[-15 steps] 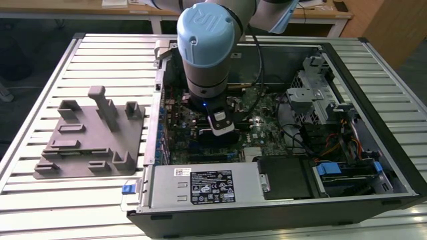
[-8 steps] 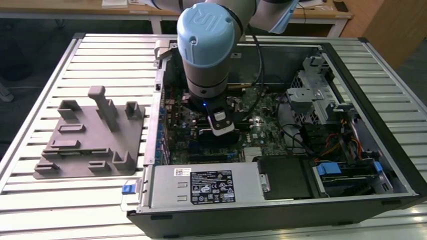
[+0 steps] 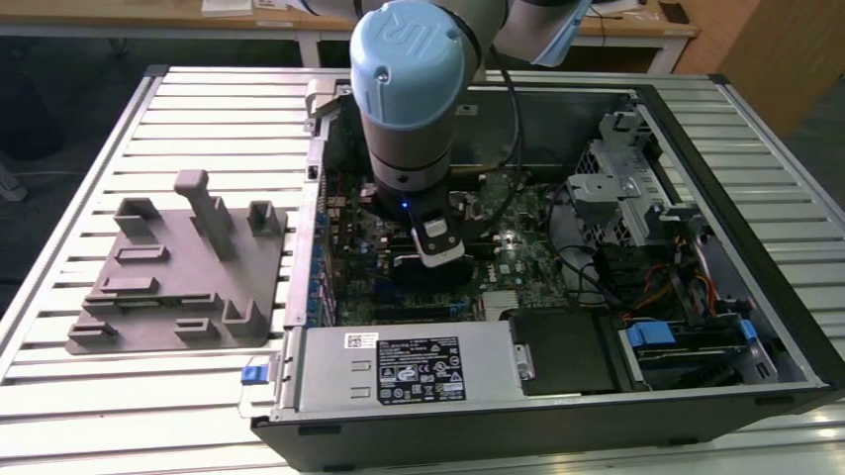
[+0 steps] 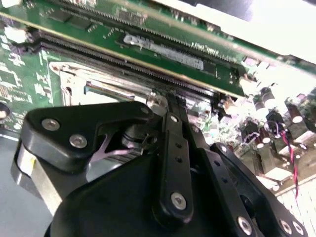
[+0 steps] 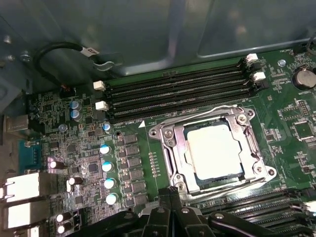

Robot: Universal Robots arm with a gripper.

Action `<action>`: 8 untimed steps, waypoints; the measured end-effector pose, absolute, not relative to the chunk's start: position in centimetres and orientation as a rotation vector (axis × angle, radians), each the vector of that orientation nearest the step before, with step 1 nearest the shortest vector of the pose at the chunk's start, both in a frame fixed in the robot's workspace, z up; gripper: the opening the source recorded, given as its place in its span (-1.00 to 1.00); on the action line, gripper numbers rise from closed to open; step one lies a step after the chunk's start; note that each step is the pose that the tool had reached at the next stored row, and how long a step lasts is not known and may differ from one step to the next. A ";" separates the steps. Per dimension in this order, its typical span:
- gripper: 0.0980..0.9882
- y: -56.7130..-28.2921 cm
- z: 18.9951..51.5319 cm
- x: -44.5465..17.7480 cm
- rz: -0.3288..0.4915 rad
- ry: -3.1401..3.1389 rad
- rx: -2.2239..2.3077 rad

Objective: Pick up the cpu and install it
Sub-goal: 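Install the second cpu locking lever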

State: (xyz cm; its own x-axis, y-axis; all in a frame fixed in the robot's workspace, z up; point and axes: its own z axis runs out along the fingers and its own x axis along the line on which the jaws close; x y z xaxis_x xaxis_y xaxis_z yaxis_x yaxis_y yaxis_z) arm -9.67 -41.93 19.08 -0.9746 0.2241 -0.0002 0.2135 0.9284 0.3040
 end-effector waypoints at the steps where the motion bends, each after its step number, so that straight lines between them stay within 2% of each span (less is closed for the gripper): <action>1: -0.98 -41.9 19.2 -9.7 0.474 3.051 0.346; 8: -0.98 -41.9 20.4 -9.7 0.472 3.051 0.346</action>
